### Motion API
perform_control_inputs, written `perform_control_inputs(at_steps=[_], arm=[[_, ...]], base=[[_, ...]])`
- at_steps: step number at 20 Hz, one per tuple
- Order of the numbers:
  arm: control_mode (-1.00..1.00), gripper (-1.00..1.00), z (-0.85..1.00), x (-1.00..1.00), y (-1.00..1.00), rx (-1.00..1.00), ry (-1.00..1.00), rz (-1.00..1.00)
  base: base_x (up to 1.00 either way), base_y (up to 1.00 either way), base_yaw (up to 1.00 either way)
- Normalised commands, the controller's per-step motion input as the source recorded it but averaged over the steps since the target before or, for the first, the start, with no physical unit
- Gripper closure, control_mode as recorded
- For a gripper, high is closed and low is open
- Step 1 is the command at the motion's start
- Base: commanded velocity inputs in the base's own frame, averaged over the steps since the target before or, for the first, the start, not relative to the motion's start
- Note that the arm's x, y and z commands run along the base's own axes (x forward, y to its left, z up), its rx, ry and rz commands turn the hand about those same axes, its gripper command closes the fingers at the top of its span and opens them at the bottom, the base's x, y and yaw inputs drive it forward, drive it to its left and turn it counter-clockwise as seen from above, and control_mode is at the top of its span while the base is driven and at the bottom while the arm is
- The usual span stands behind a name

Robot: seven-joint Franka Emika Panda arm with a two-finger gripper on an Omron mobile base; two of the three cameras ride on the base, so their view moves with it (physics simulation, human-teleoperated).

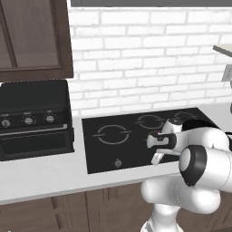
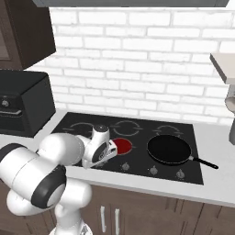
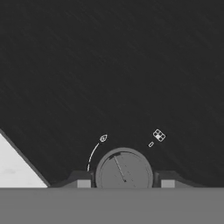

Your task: Turn off the front center burner of the stove.

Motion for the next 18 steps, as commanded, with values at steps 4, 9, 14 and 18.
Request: perform_control_inputs(at_steps=[4,9,14,18], arm=[[-1.0,1.0,-0.07,0.0,-0.02,0.0,0.0,-0.02],[-1.0,1.0,-0.17,0.0,0.0,0.01,0.0,-0.13],[-1.0,1.0,-0.21,0.0,0.0,0.02,0.0,-0.2],[-1.0,1.0,-0.2,0.0,0.02,0.0,0.0,-0.22]], base=[[0.0,0.0,0.0],[0.0,0.0,0.0],[0.0,0.0,0.0],[0.0,0.0,0.0]])
